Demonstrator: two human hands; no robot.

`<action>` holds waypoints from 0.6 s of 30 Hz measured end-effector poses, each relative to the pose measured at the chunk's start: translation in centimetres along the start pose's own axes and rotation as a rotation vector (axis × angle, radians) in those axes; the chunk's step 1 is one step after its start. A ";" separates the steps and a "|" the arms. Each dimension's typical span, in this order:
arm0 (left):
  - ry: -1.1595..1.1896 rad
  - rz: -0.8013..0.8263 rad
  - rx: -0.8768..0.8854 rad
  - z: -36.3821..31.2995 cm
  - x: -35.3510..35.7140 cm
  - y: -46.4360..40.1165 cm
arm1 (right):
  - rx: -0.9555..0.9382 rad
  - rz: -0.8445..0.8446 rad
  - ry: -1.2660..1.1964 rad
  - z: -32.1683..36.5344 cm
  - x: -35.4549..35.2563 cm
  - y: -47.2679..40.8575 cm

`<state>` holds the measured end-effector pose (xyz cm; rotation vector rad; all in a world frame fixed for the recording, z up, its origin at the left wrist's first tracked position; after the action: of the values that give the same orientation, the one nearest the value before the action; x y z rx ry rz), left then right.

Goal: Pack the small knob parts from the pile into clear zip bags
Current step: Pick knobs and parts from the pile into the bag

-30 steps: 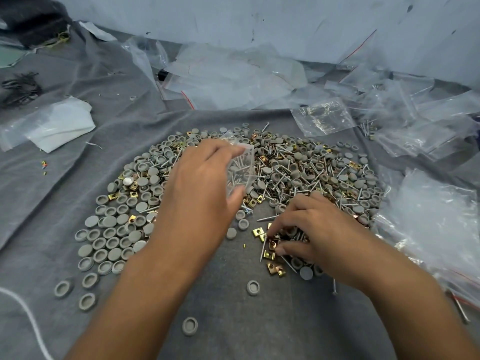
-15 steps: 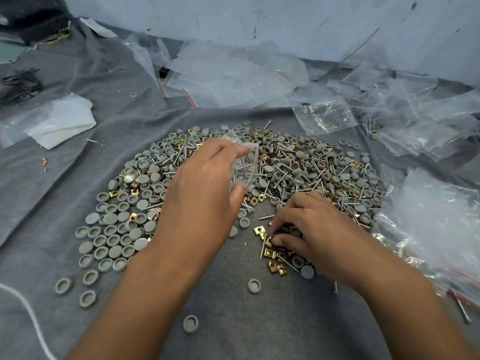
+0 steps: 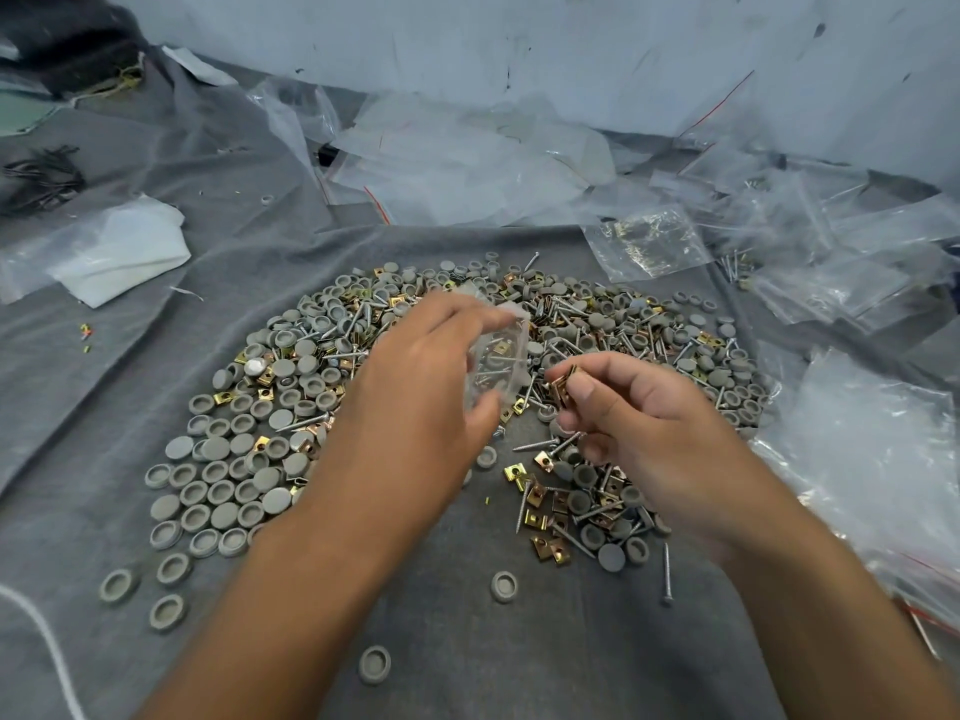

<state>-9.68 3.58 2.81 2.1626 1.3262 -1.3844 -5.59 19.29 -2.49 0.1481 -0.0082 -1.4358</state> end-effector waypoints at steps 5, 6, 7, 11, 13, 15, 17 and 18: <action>0.070 0.039 0.018 0.1 0.4 -0.2 | -0.089 -0.013 -0.268 1.1 0.9 -0.2; 0.080 0.038 0.024 0.1 0.4 -0.2 | -0.108 -0.013 -0.271 1.4 1.1 -0.1; 0.094 0.038 0.026 0.0 0.4 -0.2 | -0.122 -0.019 -0.252 1.6 1.3 -0.1; 0.158 0.046 0.014 -0.1 0.4 -0.2 | -0.203 -0.128 0.073 3.3 1.5 0.4; 0.185 0.043 0.010 0.0 0.3 -0.3 | -0.278 -0.238 0.319 4.5 1.5 1.0; 0.202 0.033 0.007 0.0 0.2 -0.3 | -0.342 -0.367 0.558 5.6 1.9 1.8; 0.204 0.031 0.001 0.1 0.2 -0.3 | -0.386 -0.448 0.738 6.2 2.6 2.3; 0.203 0.031 0.002 0.0 0.2 -0.3 | -0.404 -0.467 0.797 6.4 3.0 2.4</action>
<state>-9.87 3.84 2.70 2.3672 1.3519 -1.1813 -3.38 16.02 3.90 0.3970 1.0190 -1.7186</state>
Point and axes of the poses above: each hand's wrist, its own y-axis away from the middle knuckle, its own x-axis out of the palm, z = x × y, the point moved 9 cm from there along -y, towards the middle knuckle, and after that the axes turned 13 degrees about z, right-handed, at the moved point
